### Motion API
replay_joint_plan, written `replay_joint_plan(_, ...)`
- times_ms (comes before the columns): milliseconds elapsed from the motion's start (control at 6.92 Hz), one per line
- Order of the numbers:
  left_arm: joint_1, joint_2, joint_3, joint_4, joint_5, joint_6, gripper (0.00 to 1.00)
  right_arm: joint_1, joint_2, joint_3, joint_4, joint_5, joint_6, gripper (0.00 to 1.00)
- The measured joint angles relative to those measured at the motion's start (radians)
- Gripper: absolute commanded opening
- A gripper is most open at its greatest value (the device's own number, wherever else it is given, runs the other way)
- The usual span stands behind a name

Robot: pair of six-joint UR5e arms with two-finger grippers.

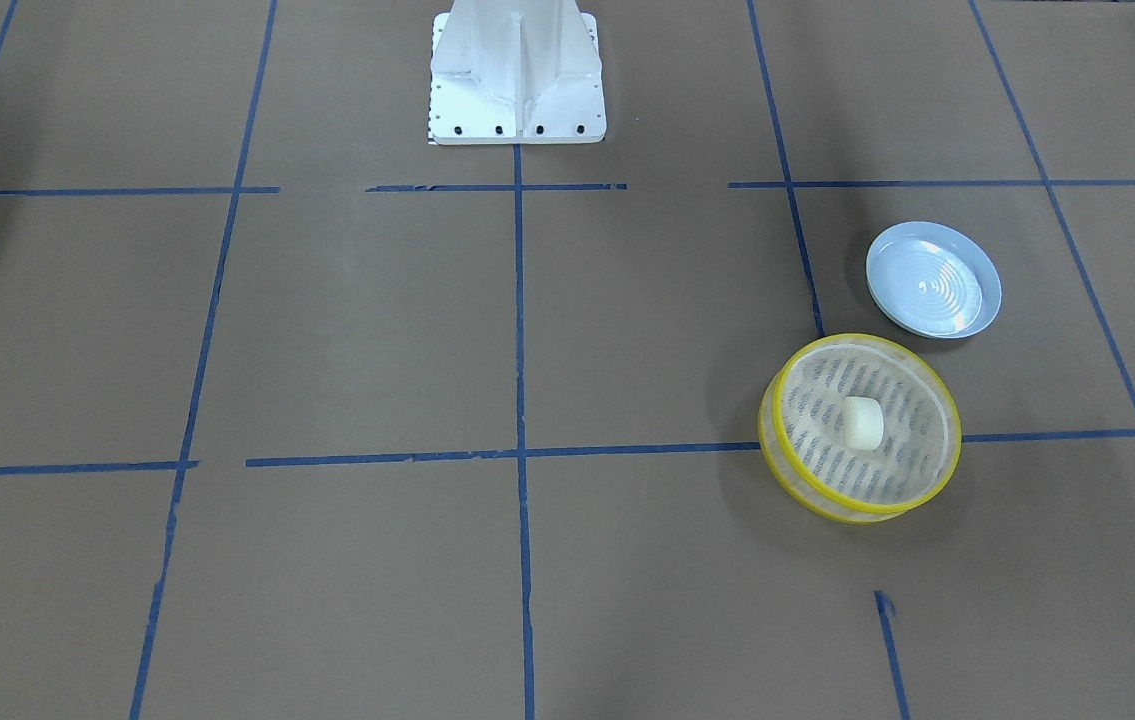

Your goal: Place bun in steamer

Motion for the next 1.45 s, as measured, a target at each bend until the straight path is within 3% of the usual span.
replay_joint_plan(578,-0.004,-0.005,-0.095,0.079,0.004,-0.046,1.0,0.0,0.0,0.0,0.0,0.0,0.0,1.0)
replay_joint_plan(1446,-0.004,0.007,-0.095,0.058,0.006,-0.074,1.0,0.0,0.0,0.0,0.0,0.0,0.0,1.0)
